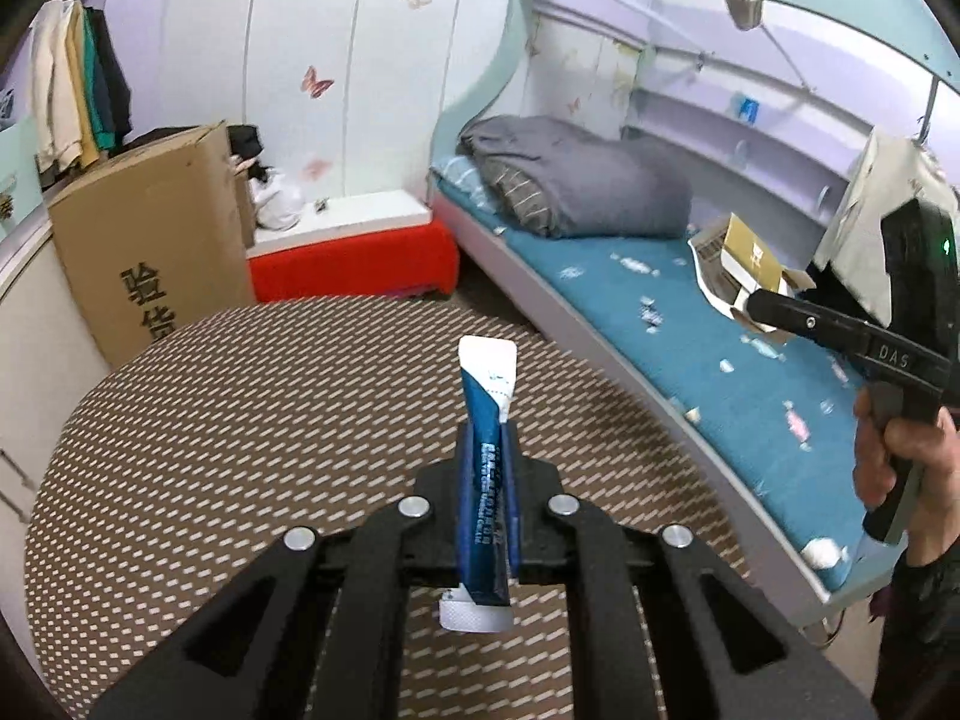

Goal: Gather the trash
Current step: 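Carry the juice box and toothpaste tube over the wastebasket and open both grippers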

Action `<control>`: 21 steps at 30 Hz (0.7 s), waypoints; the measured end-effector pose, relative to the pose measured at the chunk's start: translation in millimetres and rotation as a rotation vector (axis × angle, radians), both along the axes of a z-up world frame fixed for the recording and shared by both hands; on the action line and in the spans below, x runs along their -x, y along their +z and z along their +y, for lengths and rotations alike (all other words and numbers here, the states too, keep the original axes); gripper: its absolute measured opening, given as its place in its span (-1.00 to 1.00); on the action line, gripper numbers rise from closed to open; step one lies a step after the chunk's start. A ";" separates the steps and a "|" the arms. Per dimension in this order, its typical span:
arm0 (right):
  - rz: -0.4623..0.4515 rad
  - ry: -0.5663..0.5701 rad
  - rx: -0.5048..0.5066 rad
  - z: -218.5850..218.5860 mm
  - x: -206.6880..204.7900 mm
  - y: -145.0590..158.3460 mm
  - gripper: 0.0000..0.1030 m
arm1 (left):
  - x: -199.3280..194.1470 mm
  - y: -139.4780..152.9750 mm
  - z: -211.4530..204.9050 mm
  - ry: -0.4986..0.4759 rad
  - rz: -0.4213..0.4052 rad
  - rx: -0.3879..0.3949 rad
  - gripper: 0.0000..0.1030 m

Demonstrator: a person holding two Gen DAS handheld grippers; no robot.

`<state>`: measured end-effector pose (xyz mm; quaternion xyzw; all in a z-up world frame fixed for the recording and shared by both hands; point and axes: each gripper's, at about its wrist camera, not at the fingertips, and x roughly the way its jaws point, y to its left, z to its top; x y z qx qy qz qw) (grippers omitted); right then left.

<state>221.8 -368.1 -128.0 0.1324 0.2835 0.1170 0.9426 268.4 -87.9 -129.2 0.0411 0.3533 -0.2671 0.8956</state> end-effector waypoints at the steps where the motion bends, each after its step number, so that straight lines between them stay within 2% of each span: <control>1: -0.005 -0.019 -0.009 -10.3 3.5 1.6 0.22 | 0.5 2.8 -10.2 -0.007 -0.001 0.011 -0.84; 6: -0.019 -0.131 -0.046 -64.1 23.4 3.3 0.22 | 1.4 11.1 -58.0 -0.038 -0.010 0.036 -0.84; 11: -0.006 -0.212 -0.077 -102.3 36.2 -9.6 0.22 | 2.6 14.1 -101.6 -0.074 -0.005 0.051 -0.84; 21: 0.107 -0.328 -0.174 -156.4 29.6 -70.2 0.22 | 1.7 -2.8 -205.7 -0.160 0.037 0.020 -0.83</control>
